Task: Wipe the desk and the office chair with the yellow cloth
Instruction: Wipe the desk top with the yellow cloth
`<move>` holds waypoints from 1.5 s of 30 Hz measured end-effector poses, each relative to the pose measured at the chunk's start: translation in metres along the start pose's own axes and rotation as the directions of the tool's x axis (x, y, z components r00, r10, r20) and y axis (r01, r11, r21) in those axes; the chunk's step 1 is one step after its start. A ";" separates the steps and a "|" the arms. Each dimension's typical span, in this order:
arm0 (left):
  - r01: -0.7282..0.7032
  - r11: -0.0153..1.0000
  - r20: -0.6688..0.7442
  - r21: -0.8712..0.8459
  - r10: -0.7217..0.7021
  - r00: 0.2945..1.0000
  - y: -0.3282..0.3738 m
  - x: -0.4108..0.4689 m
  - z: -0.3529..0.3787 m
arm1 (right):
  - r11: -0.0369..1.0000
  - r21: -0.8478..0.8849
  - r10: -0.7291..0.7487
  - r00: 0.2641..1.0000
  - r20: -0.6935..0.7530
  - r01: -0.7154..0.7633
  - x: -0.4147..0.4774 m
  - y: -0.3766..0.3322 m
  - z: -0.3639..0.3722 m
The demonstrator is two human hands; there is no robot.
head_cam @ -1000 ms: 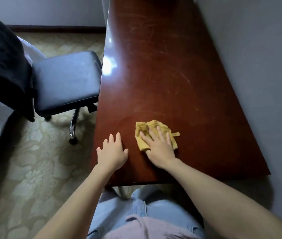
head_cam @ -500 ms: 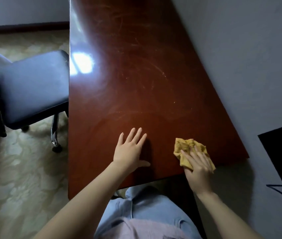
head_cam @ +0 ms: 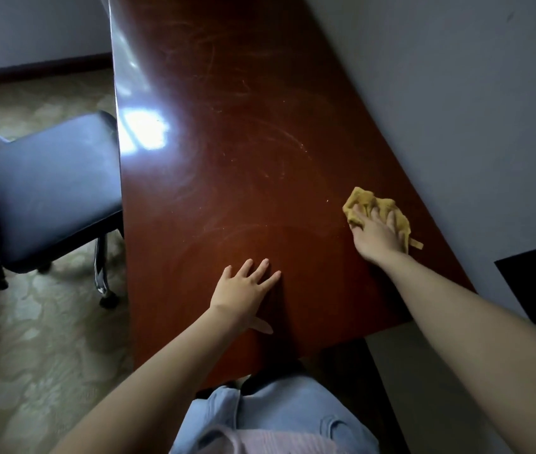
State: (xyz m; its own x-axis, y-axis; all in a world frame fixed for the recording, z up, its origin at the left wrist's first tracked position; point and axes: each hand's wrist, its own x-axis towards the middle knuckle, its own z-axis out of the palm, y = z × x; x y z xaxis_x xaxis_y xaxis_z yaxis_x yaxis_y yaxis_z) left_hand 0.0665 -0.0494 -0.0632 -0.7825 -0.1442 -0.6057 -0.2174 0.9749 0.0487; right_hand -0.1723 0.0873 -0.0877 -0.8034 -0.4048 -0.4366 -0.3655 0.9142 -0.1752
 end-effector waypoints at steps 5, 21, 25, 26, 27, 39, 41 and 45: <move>0.014 0.997 0.029 -0.074 -0.012 1.000 0.002 -0.003 0.001 | 0.963 -0.063 -0.265 0.963 -0.049 0.262 -0.027 -0.031 0.024; 0.008 1.000 0.076 0.024 -0.010 0.997 0.002 0.003 -0.006 | 0.936 0.100 -0.250 0.836 -0.488 0.339 -0.120 0.100 0.059; 0.012 1.000 0.057 0.021 -0.013 0.998 0.002 0.005 -0.005 | 0.983 0.144 -0.040 0.892 -0.450 0.116 -0.098 0.125 0.045; 0.010 1.000 0.055 0.023 -0.012 0.998 0.002 0.005 -0.006 | 0.990 0.123 -0.005 0.902 -0.431 0.064 -0.090 0.125 0.041; 0.008 1.000 0.058 0.027 -0.009 0.998 0.003 0.004 -0.007 | 0.995 0.096 0.031 0.912 -0.409 0.009 -0.082 0.124 0.035; 0.040 0.999 0.049 0.008 -0.040 0.998 0.006 0.001 -0.008 | 0.999 -0.037 0.010 1.000 -0.018 -0.011 -0.030 0.026 0.021; 0.043 0.999 0.048 -0.004 -0.043 0.998 0.005 0.002 -0.009 | 0.989 -0.080 -0.128 0.990 -0.062 0.123 -0.044 0.009 0.032; 0.045 0.999 0.047 -0.028 -0.044 0.998 0.004 0.001 -0.012 | 0.903 -0.114 -0.426 0.898 -0.110 0.414 -0.084 -0.017 0.058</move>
State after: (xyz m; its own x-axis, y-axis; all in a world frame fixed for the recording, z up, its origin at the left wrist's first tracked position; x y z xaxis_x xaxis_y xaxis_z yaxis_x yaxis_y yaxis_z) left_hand 0.0573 -0.0481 -0.0541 -0.7441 -0.1786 -0.6437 -0.2689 0.9622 0.0439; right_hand -0.0714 0.1068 -0.0990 -0.6179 -0.7547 -0.2204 -0.7161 0.6560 -0.2385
